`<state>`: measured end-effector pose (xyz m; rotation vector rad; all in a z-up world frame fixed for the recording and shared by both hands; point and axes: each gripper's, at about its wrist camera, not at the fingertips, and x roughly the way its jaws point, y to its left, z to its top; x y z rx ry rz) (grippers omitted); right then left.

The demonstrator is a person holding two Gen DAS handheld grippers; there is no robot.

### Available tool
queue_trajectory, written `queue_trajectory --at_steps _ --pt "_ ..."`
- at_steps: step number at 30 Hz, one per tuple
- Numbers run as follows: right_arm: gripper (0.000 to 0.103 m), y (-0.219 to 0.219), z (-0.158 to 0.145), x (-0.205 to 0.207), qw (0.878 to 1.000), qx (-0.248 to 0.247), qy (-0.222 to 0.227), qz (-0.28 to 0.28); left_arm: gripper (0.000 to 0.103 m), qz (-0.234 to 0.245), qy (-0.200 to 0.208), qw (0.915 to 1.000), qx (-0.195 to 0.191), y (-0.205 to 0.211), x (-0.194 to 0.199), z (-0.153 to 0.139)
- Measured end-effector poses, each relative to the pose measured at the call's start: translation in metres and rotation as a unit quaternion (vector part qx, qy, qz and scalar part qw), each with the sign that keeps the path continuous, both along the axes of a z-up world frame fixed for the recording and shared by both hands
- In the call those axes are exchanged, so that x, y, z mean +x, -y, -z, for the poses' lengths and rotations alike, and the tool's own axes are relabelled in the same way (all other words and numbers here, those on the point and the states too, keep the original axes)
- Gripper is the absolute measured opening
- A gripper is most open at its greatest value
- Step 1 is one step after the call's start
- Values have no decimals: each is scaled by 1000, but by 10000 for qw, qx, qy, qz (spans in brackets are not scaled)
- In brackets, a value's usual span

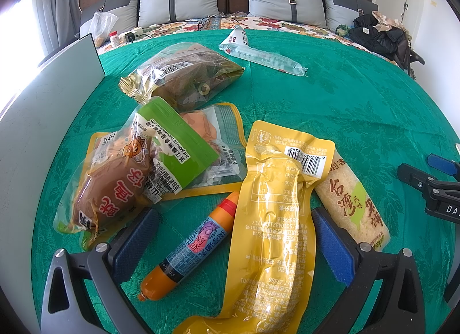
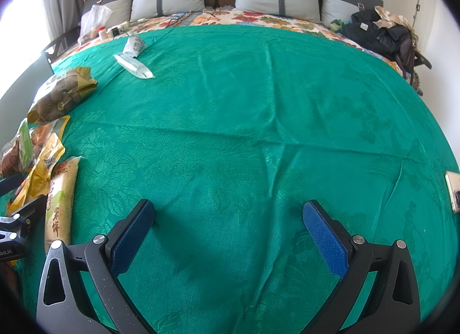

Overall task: Organize snacks
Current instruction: 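Move the left gripper over the large yellow vacuum pouch, then grasp the yellow vacuum pouch at its end with the left gripper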

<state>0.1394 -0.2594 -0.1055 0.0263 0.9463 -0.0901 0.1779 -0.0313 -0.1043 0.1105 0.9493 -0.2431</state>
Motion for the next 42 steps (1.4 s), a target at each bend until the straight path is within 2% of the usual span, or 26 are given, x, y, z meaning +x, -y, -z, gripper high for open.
queue_trajectory --at_steps 3,7,9,13,16,17,19,21,24,25,26,28,30,32,34,36,40,41,42 --pt "103 0 0 0 10000 -1 0 0 103 224 -107 9997 29 -5 -17 -1" --pt "103 0 0 0 10000 -2 -1 0 103 1082 -590 9922 165 -19 -49 -4" --pt "103 0 0 1 10000 -3 -1 0 103 1163 -789 9900 86 -36 -58 -9" --pt "103 0 0 0 10000 -3 -1 1 102 775 -886 9919 -479 -72 -51 -34" --pt "103 0 0 0 10000 -4 -2 1 95 833 -1071 9854 -1025 -74 -36 -49" --pt "103 0 0 0 10000 -4 -2 1 93 917 -1076 9850 -994 -66 -32 -53" --pt "103 0 0 0 10000 -4 -2 2 88 1118 -915 9873 -668 -40 -28 -55" --pt "103 0 0 0 10000 -4 -2 1 64 1387 -904 9861 -144 -8 -28 -47" --pt "103 0 0 0 10000 -5 -2 1 51 1472 -963 9811 802 30 -32 -23" --pt "103 0 0 1 10000 -5 -2 2 48 1443 -880 9816 889 35 -36 -21" --pt "103 0 0 0 10000 -5 -2 2 46 1403 -877 9837 704 36 -39 -22" --pt "103 0 0 1 10000 -6 -2 1 46 1467 -1186 9818 204 34 -46 -23" --pt "103 0 0 1 10000 -4 -2 1 45 1685 -1300 9770 98 33 -61 -22" --pt "103 0 0 1 10000 -6 -2 1 47 1943 -1375 9711 188 34 -76 -22" --pt "103 0 0 0 10000 -4 -3 2 53 2070 -1300 9689 386 38 -85 -24" --pt "103 0 0 1 10000 -5 -2 1 74 2098 -1094 9693 668 47 -88 -25" --pt "103 0 0 1 10000 -4 -2 1 80 2072 -811 9686 1109 69 -85 -18" --pt "103 0 0 1 10000 -5 -2 1 65 2037 -694 9719 949 70 -85 -20" --pt "103 0 0 2 10000 -4 -3 1 46 1961 -722 9749 768 69 -82 -20"
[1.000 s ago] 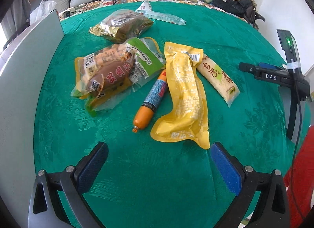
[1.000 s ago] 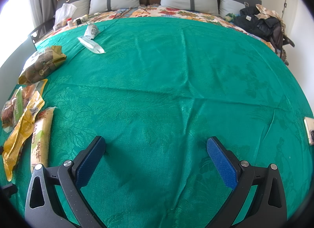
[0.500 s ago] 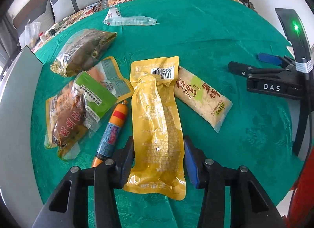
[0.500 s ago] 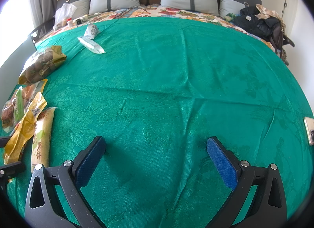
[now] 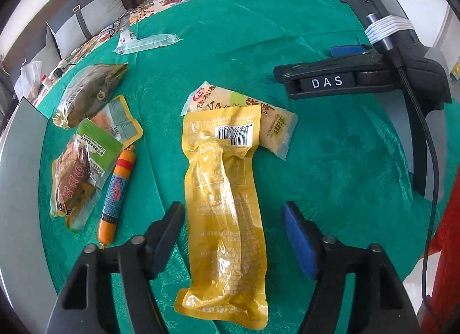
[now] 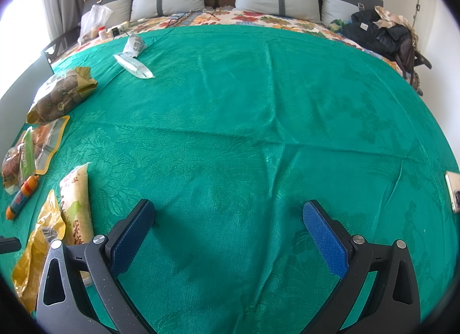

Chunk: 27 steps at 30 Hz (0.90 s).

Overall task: Organize snacks
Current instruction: 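Grasp the yellow vacuum pouch at its end with the left gripper, then grasp the white-green cake packet with right gripper while left holds the pouch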

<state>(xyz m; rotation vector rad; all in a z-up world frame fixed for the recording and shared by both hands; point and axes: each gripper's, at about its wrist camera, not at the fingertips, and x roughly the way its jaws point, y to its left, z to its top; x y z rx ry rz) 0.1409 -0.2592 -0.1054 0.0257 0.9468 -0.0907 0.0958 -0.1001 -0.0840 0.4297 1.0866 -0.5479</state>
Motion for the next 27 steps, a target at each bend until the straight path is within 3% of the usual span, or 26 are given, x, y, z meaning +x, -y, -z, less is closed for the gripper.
queue_trajectory --at_steps 5,9,13,17,20,22,24,27 --pt "103 0 0 -1 10000 -3 -1 1 43 -440 -85 9976 -525 -24 -13 -9" --pt "103 0 0 -1 10000 -3 0 2 41 -987 -143 9885 -1133 -65 -27 -18" --pt "103 0 0 -1 10000 -5 -1 2 41 -1375 13 9803 -1419 -101 -37 -29" --pt "103 -1 1 1 10000 -28 -7 1 42 -1755 140 9725 -1527 -139 -41 -35" --pt "103 0 1 4 10000 19 -33 4 42 -2234 127 9616 -1591 -173 -38 -31" --pt "99 3 -6 10 9988 281 -380 -98 42 -2481 175 9566 -1516 -189 -35 -26" --pt "86 1 -22 9 9942 892 -464 -390 41 -2601 287 9565 -1286 -194 -30 -20" --pt "84 -36 -35 14 9791 1247 -931 -1310 42 -2690 271 9557 -1161 -196 -25 -14"
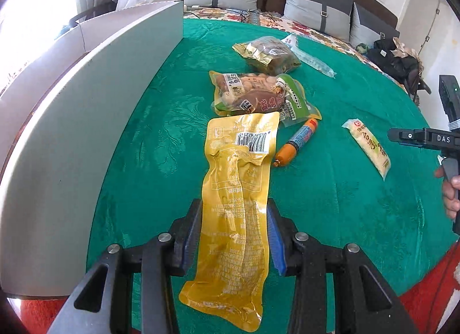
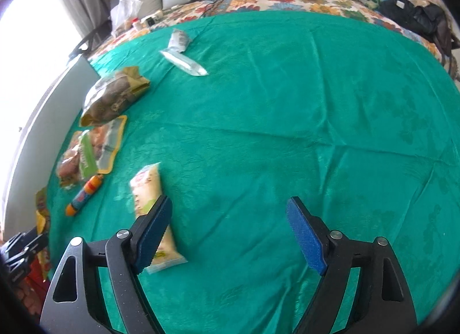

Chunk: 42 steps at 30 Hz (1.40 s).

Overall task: Organize snacks
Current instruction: 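Grasp the white-green cake packet with right gripper while left holds the pouch, then carry pouch and cake packet into the white box and open both grippers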

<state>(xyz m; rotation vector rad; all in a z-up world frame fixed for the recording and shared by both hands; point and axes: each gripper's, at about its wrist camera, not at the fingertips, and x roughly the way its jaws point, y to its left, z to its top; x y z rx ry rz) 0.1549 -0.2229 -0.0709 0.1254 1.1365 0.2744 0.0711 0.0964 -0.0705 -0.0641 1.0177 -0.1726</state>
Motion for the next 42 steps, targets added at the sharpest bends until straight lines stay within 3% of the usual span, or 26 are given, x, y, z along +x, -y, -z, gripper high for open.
queue_trajectory --at_steps 3,4,7,8,9,11,15,19,21,24,29,33,34,35,36,37,39,42 --pt "81 -44 7 9 9966 -330 -435 -622 42 64 37 9999 106 3 0 1" --pt "76 -55 13 12 9951 -405 -533 -728 42 75 47 9999 138 3 0 1" --pt "56 -72 21 19 9926 -687 -689 -733 42 46 -4 10000 53 -2 0 3" --pt "35 -72 21 20 9923 -679 -783 -679 42 29 -17 10000 -16 -4 0 4" --pt "25 -70 19 19 9925 -680 -820 -599 42 6 -22 9999 -113 -6 0 3" --pt "22 -63 8 11 9942 -572 -781 -478 42 -44 -8 9993 -382 -13 0 0" --pt "22 -42 -19 -13 9981 -142 -578 -172 42 -165 3 9960 -873 -22 0 -7" --pt "22 -36 -25 -31 9975 -357 -611 -21 42 -195 15 9917 -1269 -26 -2 -23" --pt "22 -46 -34 -33 9979 -303 -551 -126 42 -192 107 9873 -1576 -32 -2 -41" --pt "22 -83 -62 -25 9986 189 -264 -408 42 -311 436 9812 -1853 -56 1 -80" --pt "22 -202 -142 -9 9839 1121 401 -1336 42 -1030 1026 9778 -1508 -140 11 -141" --pt "23 -298 -176 2 9613 1839 444 -2003 46 -1833 940 9750 -831 -215 18 -146" --pt "28 -318 -179 3 9573 1943 415 -2102 50 -2059 803 9732 -638 -232 19 -141" --pt "51 -335 -179 5 9551 1961 391 -2188 62 -2234 669 9710 -525 -246 20 -134" --pt "63 -346 -179 5 9555 1917 450 -2198 76 -2380 561 9686 -455 -259 18 -125" --pt "76 -350 -179 4 9568 1875 575 -2148 79 -2509 502 9660 -373 -268 15 -119" --pt "75 -341 -174 1 9590 1848 714 -2028 79 -2706 497 9611 -253 -275 7 -109" --pt "80 -296 -153 -1 9714 1501 906 -1602 79 -2744 573 9587 -489 -267 -7 -99"
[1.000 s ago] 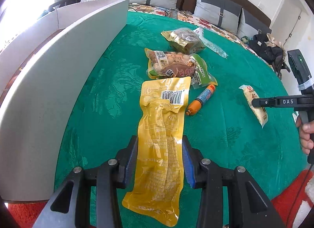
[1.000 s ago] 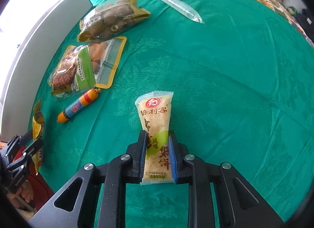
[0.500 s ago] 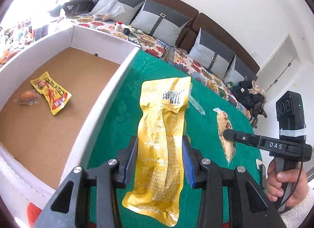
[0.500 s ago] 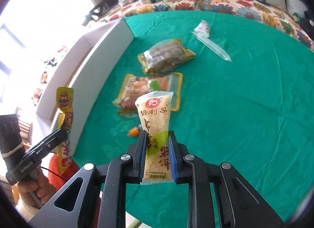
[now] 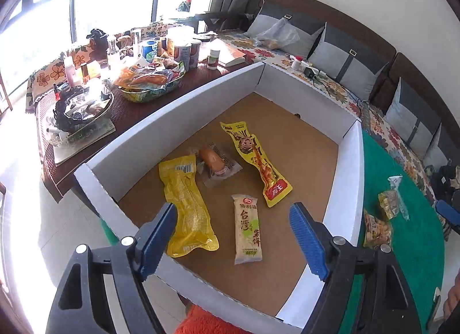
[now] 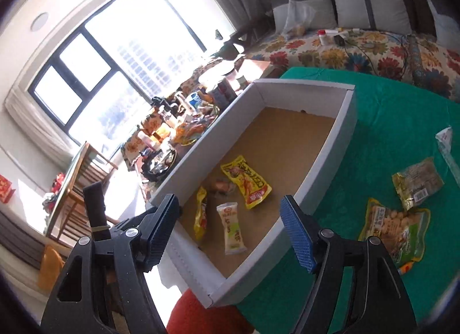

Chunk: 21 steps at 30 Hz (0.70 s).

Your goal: Organize snacks

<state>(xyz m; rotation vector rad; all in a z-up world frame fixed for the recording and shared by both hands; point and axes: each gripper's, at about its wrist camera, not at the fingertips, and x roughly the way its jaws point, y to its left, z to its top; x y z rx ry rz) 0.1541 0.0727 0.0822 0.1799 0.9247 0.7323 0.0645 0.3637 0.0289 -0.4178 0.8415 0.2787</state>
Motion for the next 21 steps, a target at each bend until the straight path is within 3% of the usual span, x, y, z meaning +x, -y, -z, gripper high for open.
queue_trajectory --at_steps 2,5,7,9,12,16,21 --pt "84 45 24 0 9974 -506 213 476 80 253 101 9994 -198 25 -3 -1" --pt "85 124 77 -2 9817 -1478 243 1178 80 1075 197 9937 -241 90 3 -8" --pt "84 183 112 -10 9657 -1999 134 1653 85 1774 215 9838 -99 144 5 -11" --pt "84 243 137 -29 9488 -2311 54 2154 92 2495 142 9683 68 201 7 -10" --pt "84 314 158 -60 9283 -2517 -7 2738 93 3188 -221 9469 348 272 11 16" --pt "84 361 166 -92 9141 -2543 54 3159 93 3660 -853 9257 433 340 15 66" --pt "85 370 176 -98 9064 -2563 249 3348 93 4255 -779 8974 863 412 11 90"
